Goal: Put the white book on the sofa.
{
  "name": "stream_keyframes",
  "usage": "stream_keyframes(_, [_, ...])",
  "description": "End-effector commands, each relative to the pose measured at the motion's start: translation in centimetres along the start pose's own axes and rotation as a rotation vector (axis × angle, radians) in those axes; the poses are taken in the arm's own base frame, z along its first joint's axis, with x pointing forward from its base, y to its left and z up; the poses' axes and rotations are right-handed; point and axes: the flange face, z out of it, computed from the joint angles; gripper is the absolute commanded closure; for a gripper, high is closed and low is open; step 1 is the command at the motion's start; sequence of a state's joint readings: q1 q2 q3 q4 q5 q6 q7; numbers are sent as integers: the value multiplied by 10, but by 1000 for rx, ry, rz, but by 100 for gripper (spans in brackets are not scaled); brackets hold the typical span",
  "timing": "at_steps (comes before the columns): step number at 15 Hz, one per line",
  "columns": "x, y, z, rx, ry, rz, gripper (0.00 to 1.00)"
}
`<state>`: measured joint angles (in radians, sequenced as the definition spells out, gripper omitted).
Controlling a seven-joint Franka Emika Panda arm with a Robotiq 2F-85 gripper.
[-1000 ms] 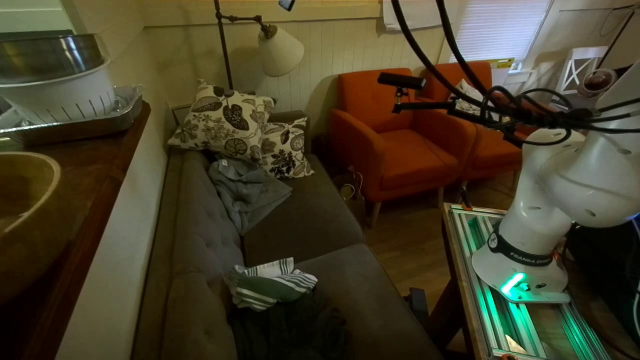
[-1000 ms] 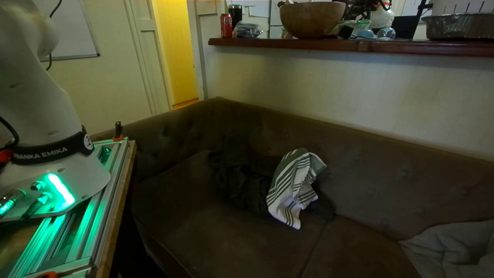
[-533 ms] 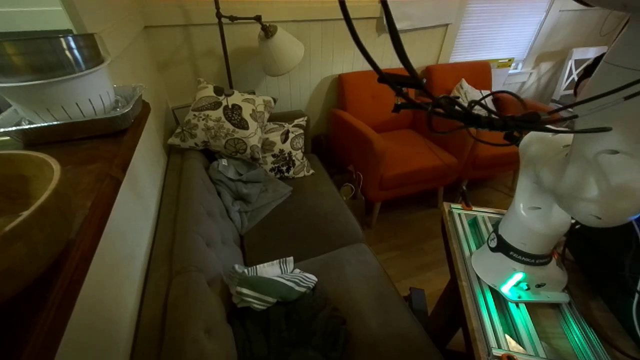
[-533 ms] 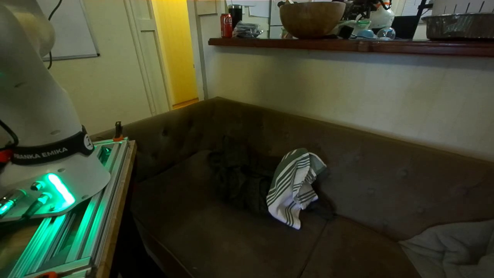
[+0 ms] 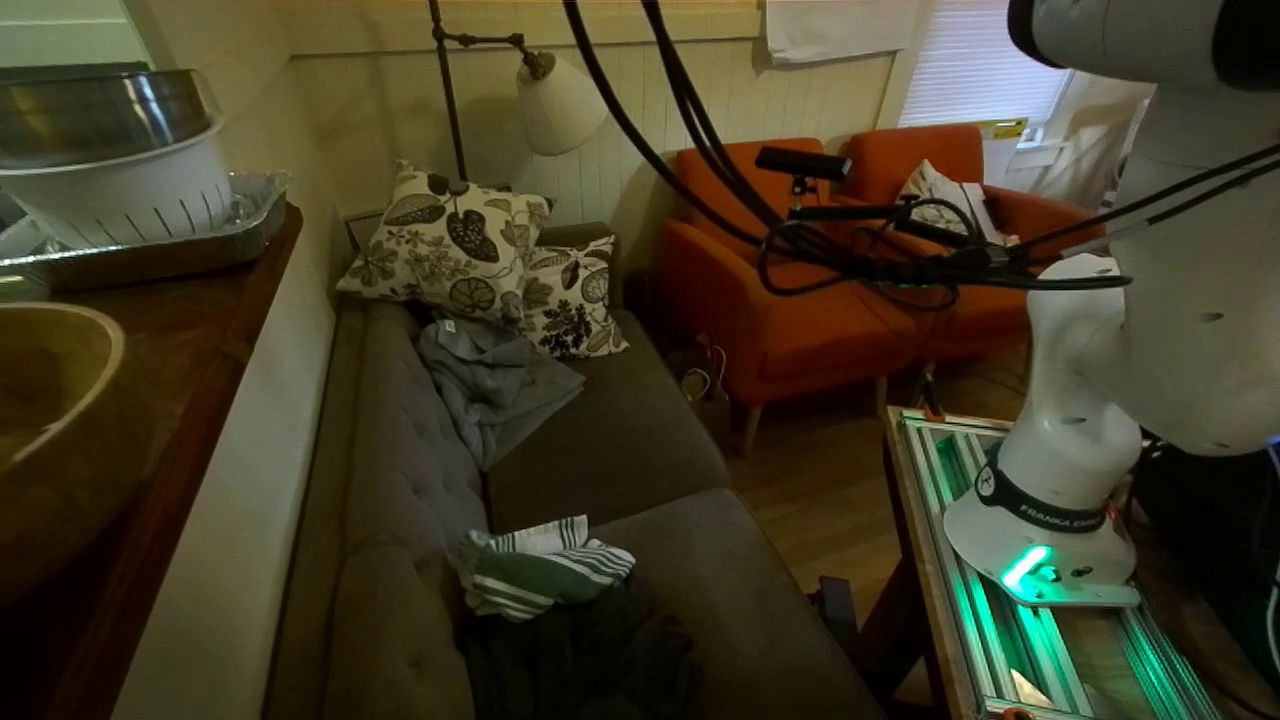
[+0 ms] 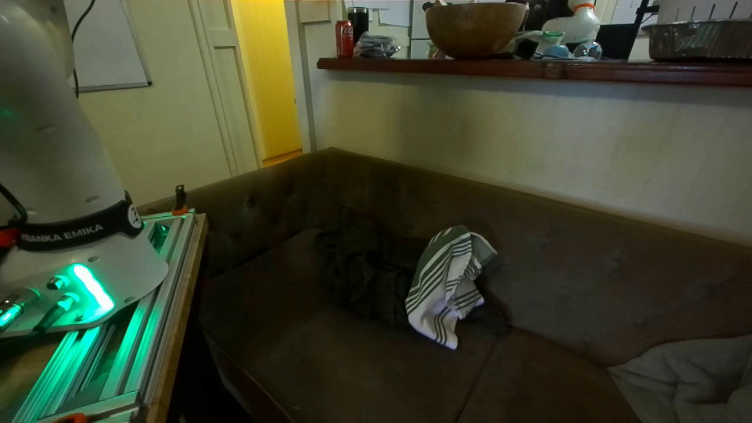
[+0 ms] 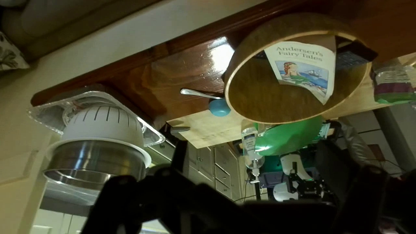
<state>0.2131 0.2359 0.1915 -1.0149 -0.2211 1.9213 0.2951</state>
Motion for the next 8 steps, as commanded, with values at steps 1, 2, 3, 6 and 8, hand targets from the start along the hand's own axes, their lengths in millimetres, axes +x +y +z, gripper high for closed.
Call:
stream_keyframes(1, [2,-1,1,3,6,-5,0])
stream_keyframes(2, [4,0,1,4,9,-8,0])
stream_keyframes(3, [5,1,1,3,12,-9,0])
stream_keyframes(6, [12,-3,6,14,61,-58,0])
stream_keyframes(8, [25,-14,20,29,122,-169,0])
